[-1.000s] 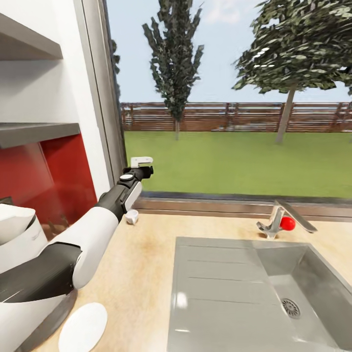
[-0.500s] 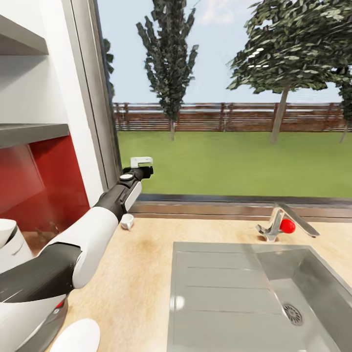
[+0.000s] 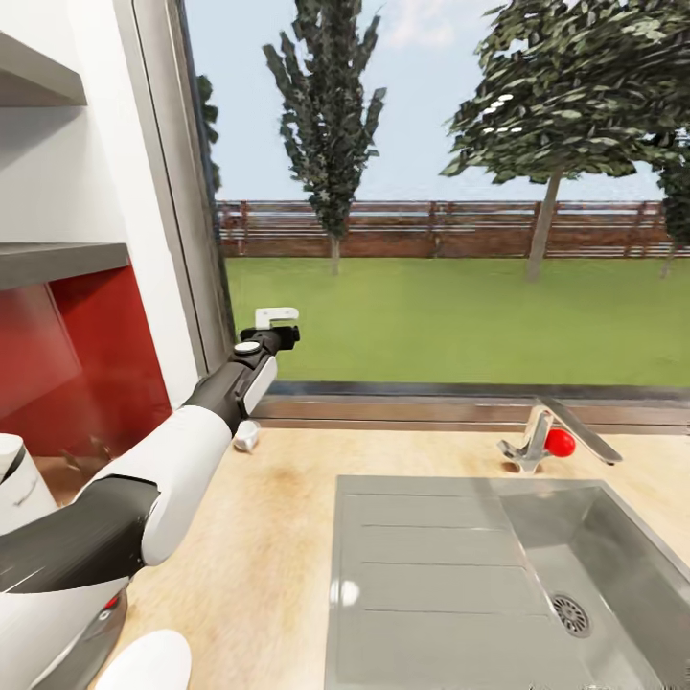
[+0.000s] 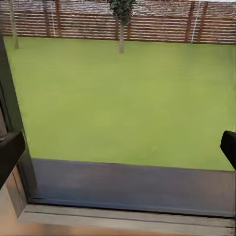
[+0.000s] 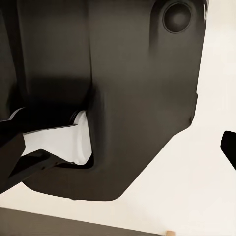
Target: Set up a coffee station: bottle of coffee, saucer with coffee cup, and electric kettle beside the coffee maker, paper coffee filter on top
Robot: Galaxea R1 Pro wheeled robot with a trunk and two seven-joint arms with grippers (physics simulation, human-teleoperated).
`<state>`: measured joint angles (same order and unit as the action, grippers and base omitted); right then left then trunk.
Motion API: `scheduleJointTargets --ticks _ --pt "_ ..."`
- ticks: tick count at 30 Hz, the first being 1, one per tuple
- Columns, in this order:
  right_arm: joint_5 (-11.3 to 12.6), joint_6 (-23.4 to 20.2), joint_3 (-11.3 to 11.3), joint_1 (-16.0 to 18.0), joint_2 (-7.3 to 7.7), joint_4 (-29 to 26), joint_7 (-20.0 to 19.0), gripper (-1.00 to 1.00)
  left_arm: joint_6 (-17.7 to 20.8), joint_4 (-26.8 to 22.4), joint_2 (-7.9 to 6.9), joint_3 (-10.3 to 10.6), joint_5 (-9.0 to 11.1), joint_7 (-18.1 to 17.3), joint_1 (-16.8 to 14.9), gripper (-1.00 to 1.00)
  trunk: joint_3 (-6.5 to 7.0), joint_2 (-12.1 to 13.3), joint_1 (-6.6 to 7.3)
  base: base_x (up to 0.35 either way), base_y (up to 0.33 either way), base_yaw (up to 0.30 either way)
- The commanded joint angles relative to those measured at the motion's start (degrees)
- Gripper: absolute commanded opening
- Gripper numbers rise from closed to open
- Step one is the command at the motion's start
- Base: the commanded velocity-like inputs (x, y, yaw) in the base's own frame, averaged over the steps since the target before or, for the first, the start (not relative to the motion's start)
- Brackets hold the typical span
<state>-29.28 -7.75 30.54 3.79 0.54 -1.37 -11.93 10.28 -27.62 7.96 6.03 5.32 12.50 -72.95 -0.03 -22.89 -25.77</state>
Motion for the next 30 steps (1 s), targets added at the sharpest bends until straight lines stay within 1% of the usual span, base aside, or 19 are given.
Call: scheduleJointTargets --ticks 1,11,15,16,20,22,27,30 --pt "-0.52 -0.33 0.48 -0.01 -0.01 -0.12 -0.28 1.00 0.28 -0.09 -0.11 0.47 0.57 0.50 0.00 1.00 -0.02 -0.04 -0.02 0.000 0.000 -0.194" --pt "-0.52 -0.33 0.48 -0.01 -0.01 -0.21 -0.23 1.00 0.14 -0.07 -0.31 0.38 0.57 0.46 0.08 1.00 -0.02 -0.04 -0.02 0.000 0.000 -0.033" --pt "-0.52 -0.30 0.48 -0.01 -0.01 -0.21 -0.25 1.00 0.14 -0.29 -0.39 0.31 0.57 0.48 1.51 1.00 -0.02 -0.04 -0.02 0.000 0.000 0.000" --pt "-0.52 -0.31 0.48 -0.01 -0.01 -0.21 -0.26 1.00 0.20 -0.18 -0.62 0.34 0.57 0.49 1.69 1.00 -0.02 -0.04 -0.02 0.000 0.000 0.000" --pt "-0.52 -0.26 0.48 -0.01 -0.07 -0.15 -0.28 1.00 0.31 -0.01 -2.48 0.44 0.69 0.48 2.01 1.00 -0.02 -0.04 -0.02 0.000 0.000 0.000" --pt "-0.52 -0.22 0.48 -0.01 -0.08 -0.13 -0.32 1.00 0.23 0.00 -3.16 0.41 0.72 0.44 2.90 1.00 -0.02 -0.04 -0.02 0.000 0.000 0.000" --pt "-0.52 -0.12 0.48 -0.01 -0.03 -0.14 -0.29 1.00 0.65 0.06 -3.73 0.43 0.78 0.36 4.87 1.00 -0.02 -0.04 -0.02 0.000 0.000 0.000" --pt "-0.57 0.00 0.48 -0.01 0.02 -0.18 -0.29 1.00 0.83 0.06 -3.75 0.46 0.92 0.27 5.75 1.00 -0.02 -0.04 -0.02 0.000 0.000 0.000"
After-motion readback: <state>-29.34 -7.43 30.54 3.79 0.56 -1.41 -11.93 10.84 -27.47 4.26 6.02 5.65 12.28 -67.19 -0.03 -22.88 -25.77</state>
